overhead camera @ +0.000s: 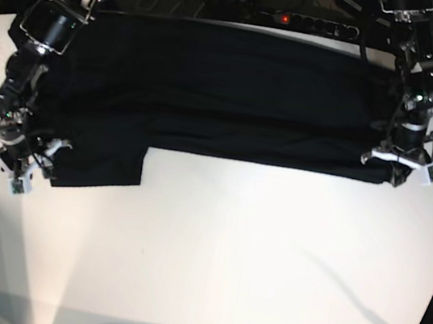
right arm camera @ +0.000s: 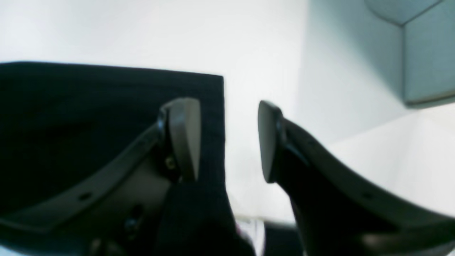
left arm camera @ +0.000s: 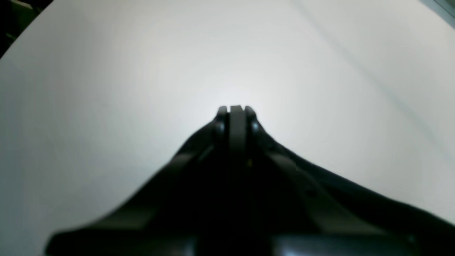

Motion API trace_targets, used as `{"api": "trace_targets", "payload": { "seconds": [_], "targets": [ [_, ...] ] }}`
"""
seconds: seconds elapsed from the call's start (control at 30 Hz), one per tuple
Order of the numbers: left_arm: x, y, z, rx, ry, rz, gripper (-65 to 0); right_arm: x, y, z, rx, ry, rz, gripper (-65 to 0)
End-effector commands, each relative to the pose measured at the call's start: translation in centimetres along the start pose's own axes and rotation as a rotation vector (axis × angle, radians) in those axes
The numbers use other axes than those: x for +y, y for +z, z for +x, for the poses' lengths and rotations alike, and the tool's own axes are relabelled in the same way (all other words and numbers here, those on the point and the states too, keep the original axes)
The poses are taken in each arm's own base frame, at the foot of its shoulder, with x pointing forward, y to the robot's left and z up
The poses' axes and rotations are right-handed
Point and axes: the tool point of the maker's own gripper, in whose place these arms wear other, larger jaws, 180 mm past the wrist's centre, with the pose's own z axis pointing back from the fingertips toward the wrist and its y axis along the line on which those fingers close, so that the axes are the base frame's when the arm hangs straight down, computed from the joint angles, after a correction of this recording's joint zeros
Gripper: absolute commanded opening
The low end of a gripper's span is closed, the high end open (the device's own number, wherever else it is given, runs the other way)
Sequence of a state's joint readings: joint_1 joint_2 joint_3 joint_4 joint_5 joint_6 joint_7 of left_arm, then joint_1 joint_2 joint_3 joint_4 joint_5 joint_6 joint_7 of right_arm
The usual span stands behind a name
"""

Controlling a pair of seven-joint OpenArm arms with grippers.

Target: Fold the T-shirt properly

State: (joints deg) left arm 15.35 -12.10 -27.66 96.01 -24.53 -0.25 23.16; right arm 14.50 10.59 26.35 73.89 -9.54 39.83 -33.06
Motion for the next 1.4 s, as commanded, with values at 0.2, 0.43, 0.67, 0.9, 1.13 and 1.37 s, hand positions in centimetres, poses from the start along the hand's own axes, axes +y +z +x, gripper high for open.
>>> {"api": "trace_targets", "payload": {
  "seconds": [0.2, 0.43, 0.67, 0.9, 1.13, 1.37],
  "targets": [
    [0.1, -0.1, 1.5, -0.049, -0.010, 0.000, -65.0, -0.2, -1.5, -1.9, 0.063, -0.016, 0.022, -37.9],
    [0.1, -0.2, 1.6, -0.053, -0.009, -0.001, -65.0, 1.1, -2.3, -4.0, 0.123, -0.036, 0.060, -37.9],
    [0.1, -0.2, 1.6, -0.053, -0.010, 0.000, -65.0, 2.3, -3.1, -6.6, 0.186, -0.070, 0.105, -38.4],
    [0.1, -0.2, 1.7, -0.055, -0.011, -0.001, -65.0, 3.5, -3.4, -6.8, 0.208, -0.031, 0.134, -50.1],
    [0.0, -0.2, 1.8, -0.056, -0.011, -0.001, -65.0, 3.2, -3.1, -5.0, 0.174, 0.021, 0.118, -65.0],
    [0.1, 0.7, 4.4, -0.126, -0.013, 0.000, -65.0, 0.9, 1.8, 0.4, 0.007, 0.153, -0.025, -65.0]
  ]
}}
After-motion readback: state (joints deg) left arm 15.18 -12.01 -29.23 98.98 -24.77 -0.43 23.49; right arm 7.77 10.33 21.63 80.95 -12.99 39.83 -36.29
